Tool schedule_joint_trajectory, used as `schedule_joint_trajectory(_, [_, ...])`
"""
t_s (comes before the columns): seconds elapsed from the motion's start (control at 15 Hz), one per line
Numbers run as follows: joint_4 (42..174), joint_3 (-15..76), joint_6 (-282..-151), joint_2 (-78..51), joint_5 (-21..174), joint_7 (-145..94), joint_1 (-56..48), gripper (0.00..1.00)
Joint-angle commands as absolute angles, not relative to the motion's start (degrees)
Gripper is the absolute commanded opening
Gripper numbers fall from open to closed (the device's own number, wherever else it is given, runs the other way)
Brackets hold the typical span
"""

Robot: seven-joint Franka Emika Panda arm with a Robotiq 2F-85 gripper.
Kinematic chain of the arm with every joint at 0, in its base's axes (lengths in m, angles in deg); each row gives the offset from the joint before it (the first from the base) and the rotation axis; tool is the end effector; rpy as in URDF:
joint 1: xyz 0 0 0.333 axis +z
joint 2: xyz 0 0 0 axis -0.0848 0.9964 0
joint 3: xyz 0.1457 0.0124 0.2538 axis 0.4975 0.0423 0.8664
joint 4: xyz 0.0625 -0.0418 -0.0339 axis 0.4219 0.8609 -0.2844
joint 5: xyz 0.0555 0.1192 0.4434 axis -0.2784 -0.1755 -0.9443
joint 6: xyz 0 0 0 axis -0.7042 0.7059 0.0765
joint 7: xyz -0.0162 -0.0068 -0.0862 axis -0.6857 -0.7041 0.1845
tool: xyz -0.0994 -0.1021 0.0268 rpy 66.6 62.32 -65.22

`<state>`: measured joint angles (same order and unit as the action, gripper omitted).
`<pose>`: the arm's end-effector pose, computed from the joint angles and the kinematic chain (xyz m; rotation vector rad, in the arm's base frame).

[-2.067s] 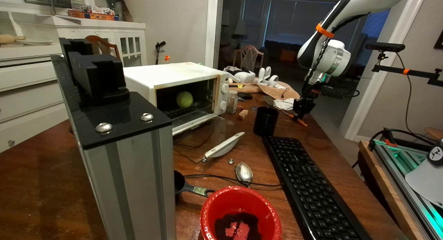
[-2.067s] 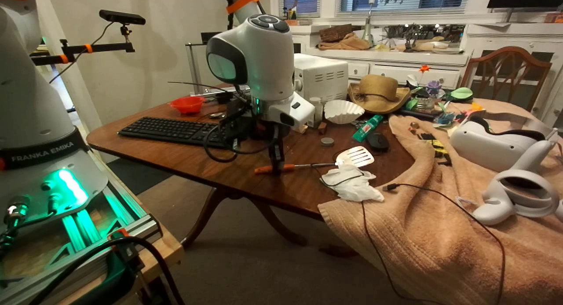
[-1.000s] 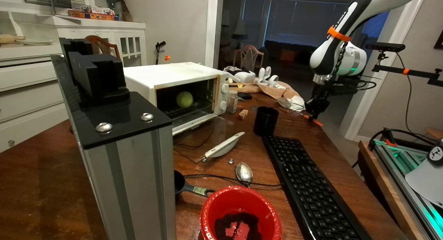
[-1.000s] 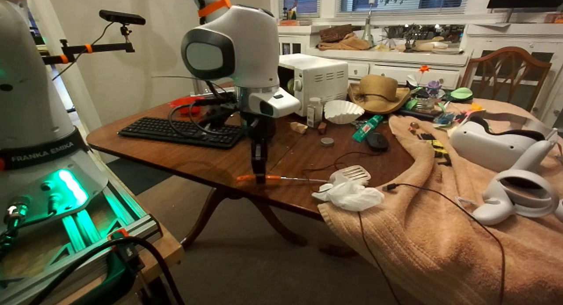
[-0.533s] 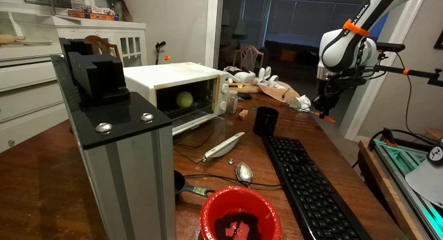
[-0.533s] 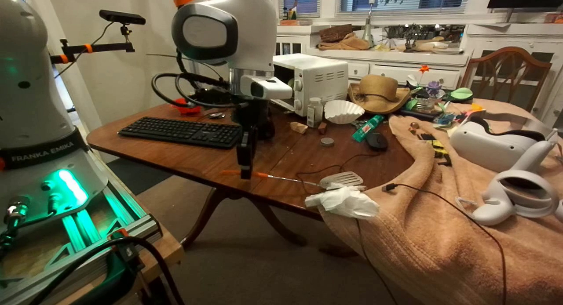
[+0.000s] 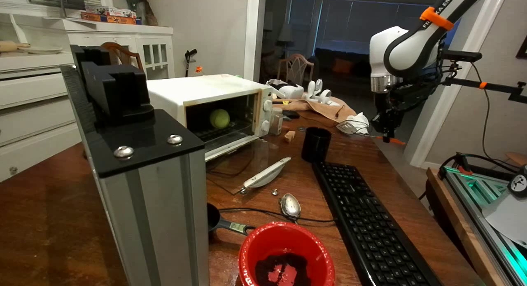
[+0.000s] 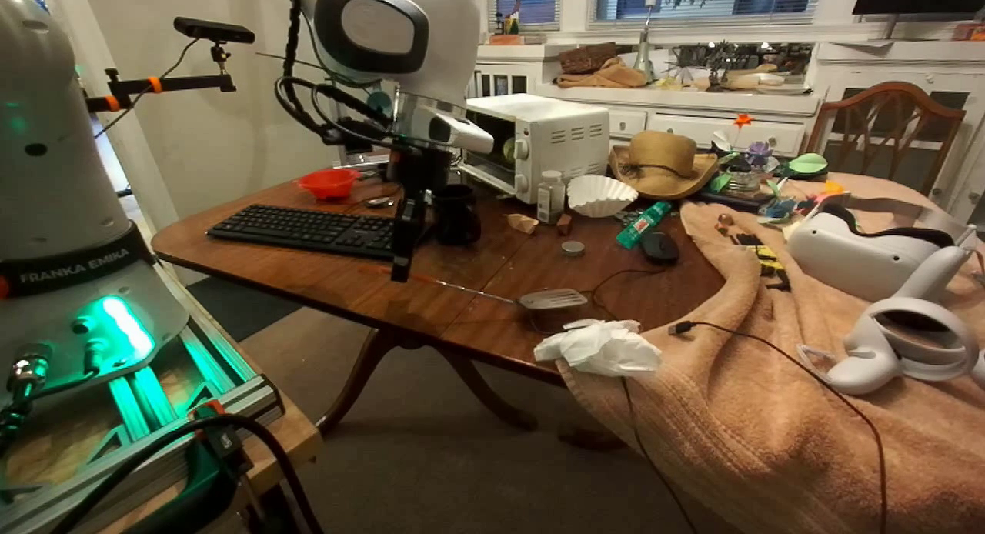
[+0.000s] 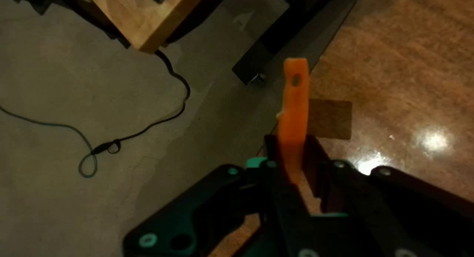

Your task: Use the spatula to push the green ball further into the microwave

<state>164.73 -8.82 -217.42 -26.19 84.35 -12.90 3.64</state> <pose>0.3385 -0.2592 0.0951 2.7787 -1.1090 -0.4725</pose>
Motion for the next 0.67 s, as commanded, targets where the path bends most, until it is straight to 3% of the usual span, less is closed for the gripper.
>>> schedule_joint_trajectory(0.0, [163.8,0.5,-207.4,-30.5,86.1,-9.9,-4.2,0.05])
schedule_joint_trajectory(0.6, [161.9,14.6,-198.7,-34.5,82.5,-4.9,-16.9,0.05])
